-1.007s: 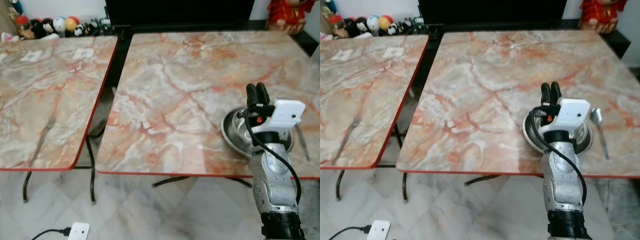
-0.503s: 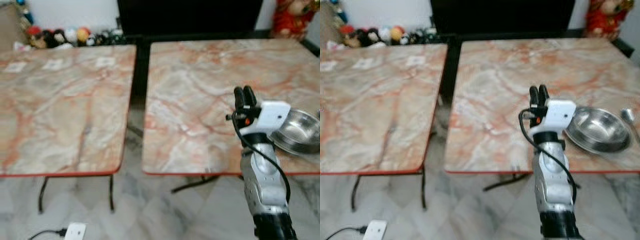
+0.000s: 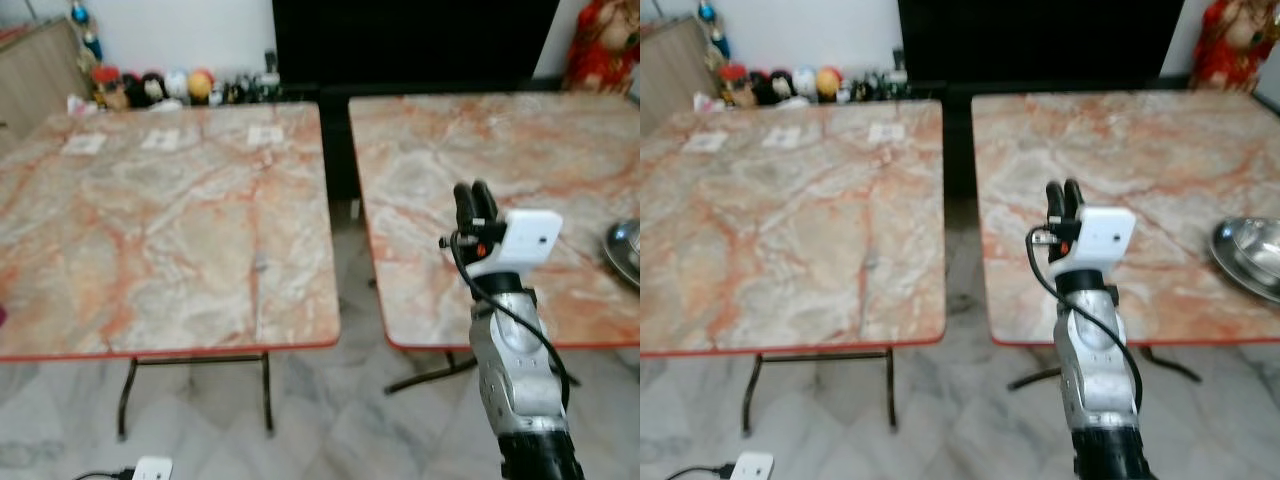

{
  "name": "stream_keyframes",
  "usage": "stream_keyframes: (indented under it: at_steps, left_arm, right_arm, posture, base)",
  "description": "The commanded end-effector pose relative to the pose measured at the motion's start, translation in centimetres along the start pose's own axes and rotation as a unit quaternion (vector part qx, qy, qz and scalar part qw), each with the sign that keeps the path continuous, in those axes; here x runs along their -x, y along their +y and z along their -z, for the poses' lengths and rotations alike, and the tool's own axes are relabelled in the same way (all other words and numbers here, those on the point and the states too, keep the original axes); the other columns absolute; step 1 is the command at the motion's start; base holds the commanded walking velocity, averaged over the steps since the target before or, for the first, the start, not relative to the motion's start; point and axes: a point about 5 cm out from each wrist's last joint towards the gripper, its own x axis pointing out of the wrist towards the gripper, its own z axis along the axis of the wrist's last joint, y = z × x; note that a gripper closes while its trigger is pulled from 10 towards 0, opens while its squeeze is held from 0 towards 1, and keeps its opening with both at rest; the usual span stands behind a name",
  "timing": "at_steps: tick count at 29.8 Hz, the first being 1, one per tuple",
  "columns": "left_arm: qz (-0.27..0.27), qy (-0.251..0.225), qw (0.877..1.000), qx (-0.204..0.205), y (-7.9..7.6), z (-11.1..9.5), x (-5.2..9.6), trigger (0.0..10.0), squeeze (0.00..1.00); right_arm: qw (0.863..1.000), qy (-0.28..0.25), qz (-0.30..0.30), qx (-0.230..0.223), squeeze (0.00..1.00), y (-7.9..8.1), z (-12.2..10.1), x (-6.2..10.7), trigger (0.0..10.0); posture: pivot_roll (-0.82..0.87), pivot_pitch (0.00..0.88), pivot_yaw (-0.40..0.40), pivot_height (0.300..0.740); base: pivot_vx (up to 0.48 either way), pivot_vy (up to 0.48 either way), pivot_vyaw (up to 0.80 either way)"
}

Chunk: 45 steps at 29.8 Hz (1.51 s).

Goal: Setting the table

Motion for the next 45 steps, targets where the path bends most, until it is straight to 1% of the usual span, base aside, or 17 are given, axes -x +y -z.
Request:
stream_keyframes:
  at_steps: [1,10,15,17,19,22,23,27,29,33,35,37,38,42,43,44,45]
  left_arm:
    - [-0.003,0.007,1.000,0.007,0.2,0.6,0.2,10.0,0.00]
    - [-0.004,0.005,1.000,0.009,0.1,0.6,0.2,10.0,0.00]
    - [-0.005,-0.001,1.000,0.009,0.1,0.3,0.1,10.0,0.00]
    - [-0.006,-0.002,1.000,0.005,0.1,0.2,0.1,10.0,0.00]
    - [-0.003,-0.009,1.000,0.004,-0.5,-0.5,-0.2,10.0,0.00]
    - [0.001,-0.014,1.000,0.003,-1.3,-1.0,-0.4,10.0,0.00]
    - [0.003,-0.016,1.000,0.002,-1.6,-1.3,-0.4,10.0,0.00]
    - [0.004,-0.017,1.000,0.003,-1.7,-1.3,-0.5,10.0,0.00]
    - [0.005,-0.021,1.000,0.005,-1.8,-1.5,-0.5,10.0,0.00]
    - [0.007,-0.025,1.000,0.006,-1.9,-1.7,-0.5,10.0,0.00]
    - [0.007,-0.025,1.000,0.007,-1.8,-1.7,-0.5,10.0,0.00]
    - [0.007,-0.025,1.000,0.008,-1.8,-1.7,-0.5,10.0,0.00]
    - [0.007,-0.025,1.000,0.008,-1.8,-1.7,-0.5,10.0,0.00]
    - [0.008,-0.027,1.000,0.009,-1.7,-1.7,-0.5,10.0,0.00]
    - [0.008,-0.027,1.000,0.009,-1.7,-1.7,-0.5,10.0,0.00]
    - [0.008,-0.027,1.000,0.009,-1.7,-1.8,-0.5,10.0,0.00]
    - [0.008,-0.028,1.000,0.009,-1.7,-1.8,-0.5,10.0,0.00]
  right_arm:
    - [1.000,0.014,0.005,0.004,0.00,-0.4,0.4,0.2,10.0]
    - [1.000,0.031,-0.008,0.000,0.00,0.3,0.9,0.5,10.0]
    - [0.999,0.046,0.000,-0.004,0.00,0.0,1.4,0.5,10.0]
    - [0.999,0.051,0.003,-0.005,0.00,-0.1,1.6,0.5,10.0]
    - [0.997,0.073,0.005,-0.001,0.00,-0.2,2.2,0.4,10.0]
    - [0.996,0.087,0.000,-0.009,0.00,-0.2,2.8,0.5,10.0]
    - [0.994,0.107,-0.004,-0.017,1.00,-0.2,3.4,0.5,10.0]
    - [0.993,0.121,-0.006,-0.013,1.00,-0.3,4.0,0.5,10.0]
    - [0.989,0.149,-0.013,-0.009,1.00,-0.3,5.0,0.1,10.0]
    - [0.978,0.208,0.014,-0.017,1.00,-1.3,6.9,-0.4,10.0]
    - [0.977,0.213,0.016,-0.017,1.00,-1.4,7.1,-0.4,10.0]
    - [0.964,0.265,0.023,-0.004,1.00,-1.9,8.5,-0.6,10.0]
    - [0.961,0.275,0.023,-0.002,1.00,-2.0,8.7,-0.7,10.0]
    - [0.958,0.286,0.013,-0.028,1.00,-1.6,8.9,-1.7,10.0]
    - [0.957,0.289,0.012,-0.031,0.70,-1.6,9.0,-1.9,10.0]
    - [0.955,0.293,0.011,-0.034,0.24,-1.5,9.0,-2.1,10.0]
    - [0.952,0.303,0.011,-0.043,0.00,-1.4,9.1,-2.5,10.0]
  posture:
    - [-0.08,0.047,0.034,0.740]
    - [-0.08,0.075,0.034,0.740]
    - [-0.07,0.086,0.034,0.740]
    - [-0.07,0.089,0.035,0.740]
    - [-0.07,0.093,0.036,0.740]
    - [-0.06,0.096,0.037,0.740]
    - [-0.06,0.096,0.037,0.740]
    - [-0.06,0.095,0.037,0.740]
    - [-0.06,0.096,0.039,0.740]
    - [-0.05,0.095,0.039,0.740]
    - [-0.05,0.095,0.039,0.740]
    - [-0.05,0.095,0.043,0.740]
    - [-0.05,0.095,0.043,0.740]
    - [-0.05,0.096,0.045,0.740]
    - [-0.04,0.096,0.045,0.740]
    - [-0.04,0.095,0.045,0.740]
    - [-0.04,0.096,0.046,0.740]
  base:
    - [0.000,0.480,0.00]
    - [0.000,0.480,0.00]
    - [0.000,0.452,0.00]
    - [0.000,0.000,0.00]
    - [0.000,0.000,0.00]
    - [0.000,0.000,0.00]
    - [0.000,0.000,0.00]
    - [0.000,0.000,0.00]
    - [0.000,0.000,0.00]
    - [0.000,0.000,0.00]
    - [0.000,0.000,0.00]
    - [0.000,0.000,0.00]
    - [0.000,0.000,0.00]
    - [0.000,0.000,0.00]
    - [0.000,0.000,0.00]
    - [0.000,0.000,0.00]
    - [0.000,0.000,0.00]
